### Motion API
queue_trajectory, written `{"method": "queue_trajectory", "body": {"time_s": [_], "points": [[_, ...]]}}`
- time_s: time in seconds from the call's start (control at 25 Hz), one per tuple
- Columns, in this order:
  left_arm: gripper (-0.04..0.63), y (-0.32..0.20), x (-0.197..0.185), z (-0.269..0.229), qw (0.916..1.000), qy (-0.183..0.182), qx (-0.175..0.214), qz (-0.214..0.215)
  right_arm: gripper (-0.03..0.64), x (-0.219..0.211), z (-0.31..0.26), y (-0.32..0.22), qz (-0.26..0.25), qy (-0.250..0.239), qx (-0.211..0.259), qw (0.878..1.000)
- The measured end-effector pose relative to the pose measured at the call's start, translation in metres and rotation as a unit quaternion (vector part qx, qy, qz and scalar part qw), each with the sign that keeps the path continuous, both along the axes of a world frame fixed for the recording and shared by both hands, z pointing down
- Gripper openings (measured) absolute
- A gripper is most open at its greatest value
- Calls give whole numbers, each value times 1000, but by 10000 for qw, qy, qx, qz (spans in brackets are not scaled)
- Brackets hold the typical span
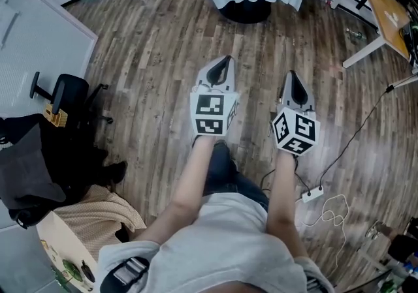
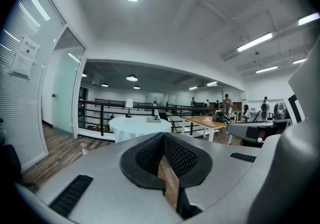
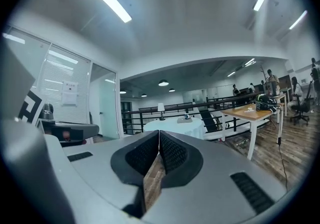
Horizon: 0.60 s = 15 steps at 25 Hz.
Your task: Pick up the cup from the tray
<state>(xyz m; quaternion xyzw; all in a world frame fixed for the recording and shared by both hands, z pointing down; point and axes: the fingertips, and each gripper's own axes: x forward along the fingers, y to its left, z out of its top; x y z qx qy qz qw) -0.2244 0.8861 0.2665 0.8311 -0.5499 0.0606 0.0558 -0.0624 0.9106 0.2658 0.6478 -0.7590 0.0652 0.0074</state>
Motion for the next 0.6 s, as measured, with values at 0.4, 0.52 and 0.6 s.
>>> {"method": "queue_trajectory", "body": {"time_s": [0.4, 0.52, 0.6], "points": [[6, -68, 8, 7, 10000, 67, -6, 2, 9, 18, 7, -63, 55, -16, -52, 10000], [6, -103, 10, 5, 9999, 115, 10, 25, 9, 16, 6, -98, -4, 15, -44, 10000], [6, -129, 10, 3, 9999, 137, 21, 43, 9, 15, 4, -123, -9, 41, -39, 10000]]}}
